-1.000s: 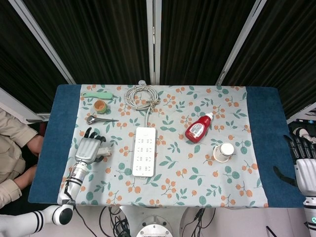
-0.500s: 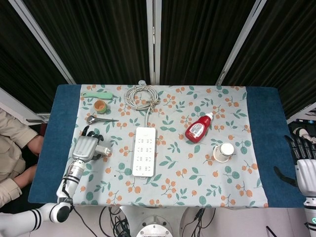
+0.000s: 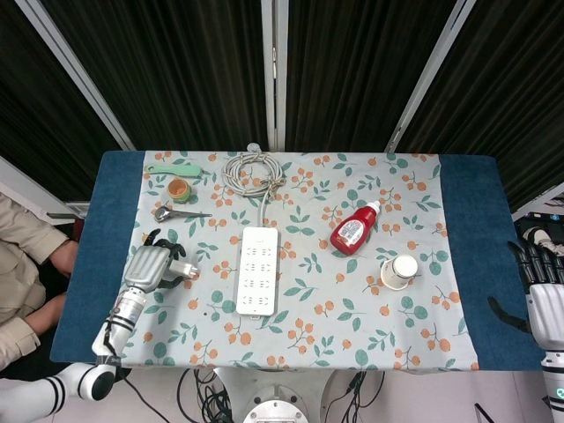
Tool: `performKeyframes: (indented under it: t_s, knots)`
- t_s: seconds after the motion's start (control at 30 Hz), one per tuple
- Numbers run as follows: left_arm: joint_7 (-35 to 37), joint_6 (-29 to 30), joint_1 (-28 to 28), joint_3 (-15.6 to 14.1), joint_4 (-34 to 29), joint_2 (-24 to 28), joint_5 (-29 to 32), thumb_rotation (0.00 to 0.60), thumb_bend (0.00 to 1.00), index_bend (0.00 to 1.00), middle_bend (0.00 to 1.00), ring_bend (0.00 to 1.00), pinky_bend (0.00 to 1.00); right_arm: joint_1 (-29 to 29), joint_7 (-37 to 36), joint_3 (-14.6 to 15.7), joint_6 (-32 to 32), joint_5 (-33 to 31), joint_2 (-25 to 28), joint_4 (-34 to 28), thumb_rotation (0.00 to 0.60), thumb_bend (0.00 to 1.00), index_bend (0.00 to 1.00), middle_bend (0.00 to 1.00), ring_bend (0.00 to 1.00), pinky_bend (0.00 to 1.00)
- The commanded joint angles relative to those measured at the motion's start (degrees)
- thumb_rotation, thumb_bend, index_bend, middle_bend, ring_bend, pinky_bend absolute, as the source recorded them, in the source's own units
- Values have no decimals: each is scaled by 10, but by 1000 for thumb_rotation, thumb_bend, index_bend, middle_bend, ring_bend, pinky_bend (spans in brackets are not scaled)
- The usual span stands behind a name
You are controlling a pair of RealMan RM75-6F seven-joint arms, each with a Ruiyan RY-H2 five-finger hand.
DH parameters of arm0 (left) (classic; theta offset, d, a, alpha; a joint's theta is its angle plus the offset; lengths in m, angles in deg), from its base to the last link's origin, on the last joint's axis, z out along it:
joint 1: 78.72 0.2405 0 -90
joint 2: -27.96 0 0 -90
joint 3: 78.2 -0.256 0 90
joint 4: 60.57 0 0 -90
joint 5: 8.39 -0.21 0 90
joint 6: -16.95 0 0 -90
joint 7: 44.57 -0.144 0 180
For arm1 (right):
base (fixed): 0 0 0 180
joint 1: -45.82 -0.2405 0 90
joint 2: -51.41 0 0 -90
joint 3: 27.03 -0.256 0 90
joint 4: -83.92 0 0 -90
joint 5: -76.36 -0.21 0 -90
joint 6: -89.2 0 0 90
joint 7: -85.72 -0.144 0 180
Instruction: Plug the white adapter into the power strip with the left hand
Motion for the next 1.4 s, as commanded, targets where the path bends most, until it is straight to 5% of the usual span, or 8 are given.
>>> performKeyframes:
  t_s: [0.03, 0.43, 0.77, 0.93, 1.07, 1.2, 1.4]
  knots:
    - [39, -4, 1, -5, 24, -7, -21, 600, 210, 390, 433, 264, 75, 1, 1, 0, -1, 0, 0, -1, 600, 160, 0, 0, 0, 0]
    - [138, -5, -1, -13, 97, -36, -61, 600, 210, 396, 423, 246, 66, 3, 6, 0, -3, 0, 1, -6, 600, 159, 0, 0, 0, 0]
    - [191, -2, -7, -13, 127, -32, -83, 600, 347, 562, 585, 337, 70, 3, 11, -1, -3, -2, 3, -10, 600, 159, 0, 0, 0, 0]
    - [54, -21, -19, -12, 36, 35, -71, 600, 357, 576, 601, 353, 69, 2, 11, -2, -1, -2, 2, -9, 600, 159, 0, 0, 0, 0]
    - [-163, -47, -37, -4, -55, 78, -7, 600, 359, 573, 598, 363, 68, 1, 10, -2, 2, -3, 1, -7, 600, 159, 0, 0, 0, 0]
    - [-330, -55, -59, 8, -123, 87, 87, 600, 354, 561, 590, 366, 65, 0, 8, -2, 3, -3, 0, -5, 600, 159, 0, 0, 0, 0]
    - [-453, -41, -93, 15, -166, 67, 193, 600, 350, 537, 575, 366, 61, 2, 2, -2, 4, -7, -1, 0, 600, 160, 0, 0, 0, 0]
